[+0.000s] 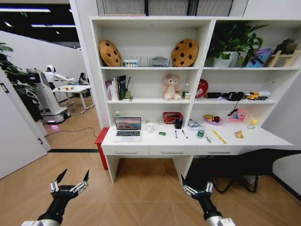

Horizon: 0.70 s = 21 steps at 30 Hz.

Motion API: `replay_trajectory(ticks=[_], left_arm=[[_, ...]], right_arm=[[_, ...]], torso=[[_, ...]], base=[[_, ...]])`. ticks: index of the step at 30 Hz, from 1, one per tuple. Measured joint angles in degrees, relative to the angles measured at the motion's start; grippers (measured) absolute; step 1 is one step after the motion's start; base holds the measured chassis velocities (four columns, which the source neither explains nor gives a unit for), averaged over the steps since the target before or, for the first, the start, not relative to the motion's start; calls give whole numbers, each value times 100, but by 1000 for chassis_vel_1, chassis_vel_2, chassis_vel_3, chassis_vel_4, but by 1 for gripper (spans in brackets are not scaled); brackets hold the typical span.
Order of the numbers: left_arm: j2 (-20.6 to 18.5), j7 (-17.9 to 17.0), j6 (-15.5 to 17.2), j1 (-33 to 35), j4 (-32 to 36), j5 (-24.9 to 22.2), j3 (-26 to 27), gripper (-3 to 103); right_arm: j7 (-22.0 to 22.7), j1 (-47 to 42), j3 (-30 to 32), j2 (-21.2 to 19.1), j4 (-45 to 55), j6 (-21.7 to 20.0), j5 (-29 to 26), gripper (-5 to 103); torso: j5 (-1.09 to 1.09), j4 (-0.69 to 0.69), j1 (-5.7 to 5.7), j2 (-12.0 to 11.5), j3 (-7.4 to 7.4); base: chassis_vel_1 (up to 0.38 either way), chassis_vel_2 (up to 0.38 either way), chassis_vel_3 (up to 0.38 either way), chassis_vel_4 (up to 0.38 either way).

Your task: Organize the objects on the table.

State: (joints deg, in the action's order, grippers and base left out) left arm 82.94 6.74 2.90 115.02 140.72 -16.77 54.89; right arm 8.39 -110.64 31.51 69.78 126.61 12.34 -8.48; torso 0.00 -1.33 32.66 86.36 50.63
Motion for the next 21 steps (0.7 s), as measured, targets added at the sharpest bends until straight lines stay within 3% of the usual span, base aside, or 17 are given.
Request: replay_trajectory(ticks=[7,21], left_arm=[[50,-41,-7,-184,-206,-97,-71,98],[29,-127,5,-297,-351,-133,-143,98]], right_arm=[[-93,35,55,278,74,-70,73,100],[-316,57,158,378,150,-142,4,100]], torso=[[-1,0,0,0,0],[0,0,0,0,0]], base=[[0,0,0,0],[0,0,0,0]])
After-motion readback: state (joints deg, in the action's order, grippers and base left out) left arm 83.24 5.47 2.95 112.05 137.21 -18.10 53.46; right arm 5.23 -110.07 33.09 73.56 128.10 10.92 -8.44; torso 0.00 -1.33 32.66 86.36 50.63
